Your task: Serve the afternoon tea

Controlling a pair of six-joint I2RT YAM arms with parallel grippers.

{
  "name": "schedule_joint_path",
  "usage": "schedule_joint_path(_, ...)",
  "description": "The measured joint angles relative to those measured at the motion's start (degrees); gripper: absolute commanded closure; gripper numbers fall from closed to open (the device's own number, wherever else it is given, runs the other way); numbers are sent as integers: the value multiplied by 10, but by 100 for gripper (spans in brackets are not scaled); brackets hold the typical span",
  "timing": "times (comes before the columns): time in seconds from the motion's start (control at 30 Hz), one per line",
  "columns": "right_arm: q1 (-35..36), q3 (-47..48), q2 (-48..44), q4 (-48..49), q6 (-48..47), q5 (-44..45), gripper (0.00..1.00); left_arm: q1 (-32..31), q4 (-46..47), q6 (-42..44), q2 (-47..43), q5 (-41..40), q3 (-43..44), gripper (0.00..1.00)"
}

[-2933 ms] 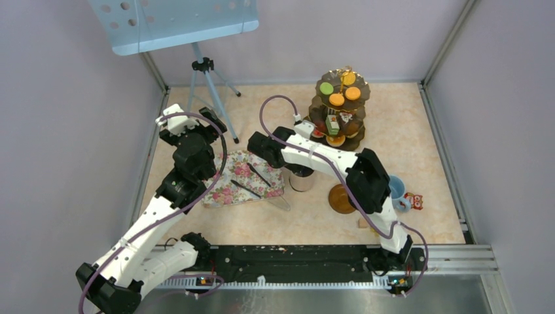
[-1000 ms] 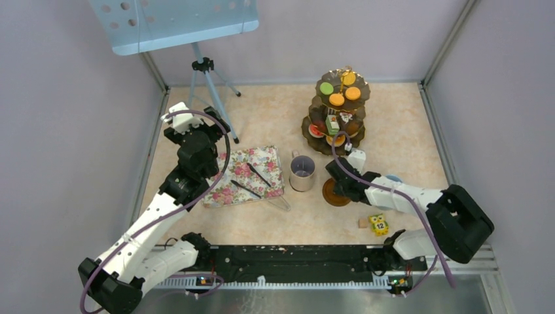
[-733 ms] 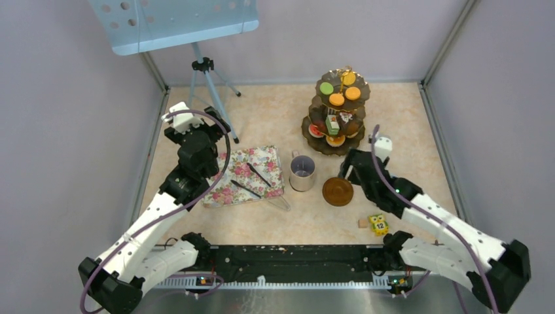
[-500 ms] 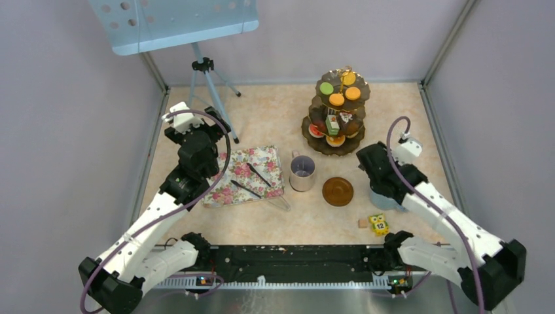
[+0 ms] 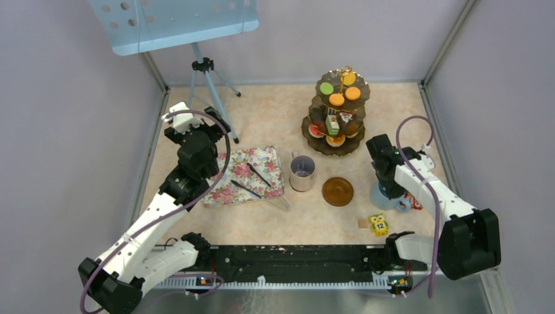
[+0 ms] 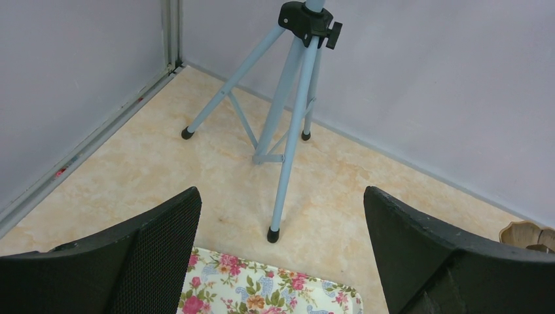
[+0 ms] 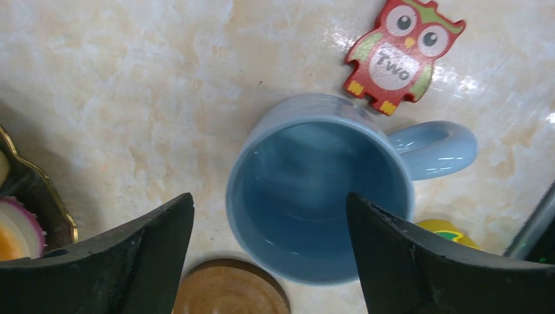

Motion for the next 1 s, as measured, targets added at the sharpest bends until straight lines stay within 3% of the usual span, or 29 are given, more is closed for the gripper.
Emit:
schedule_joint_path(0.13,-16,17,19,9,29,-30,12,0,0,0,0,0,0,1)
schedule_joint_path(0.33,-58,17,22,31,92,-82,32,0,0,0,0,0,0,1)
schedule_joint_path(0.53,-104,-21,-1,61,139,-94,35,-1,0,0,0,0,0,1)
schedule_joint_path(0.67,-139,-21,7,83,146,-108,42,-1,0,0,0,0,0,1)
schedule_joint_path(0.77,-158,-21,29,96,146,-122,57,-1,0,0,0,0,0,1)
schedule_joint_path(0.93,-175,-22,49,106,135,-151,95,-1,0,0,0,0,0,1)
schedule_joint_path(1.0,-181,-21,49,110,127,-163,100,-1,0,0,0,0,0,1)
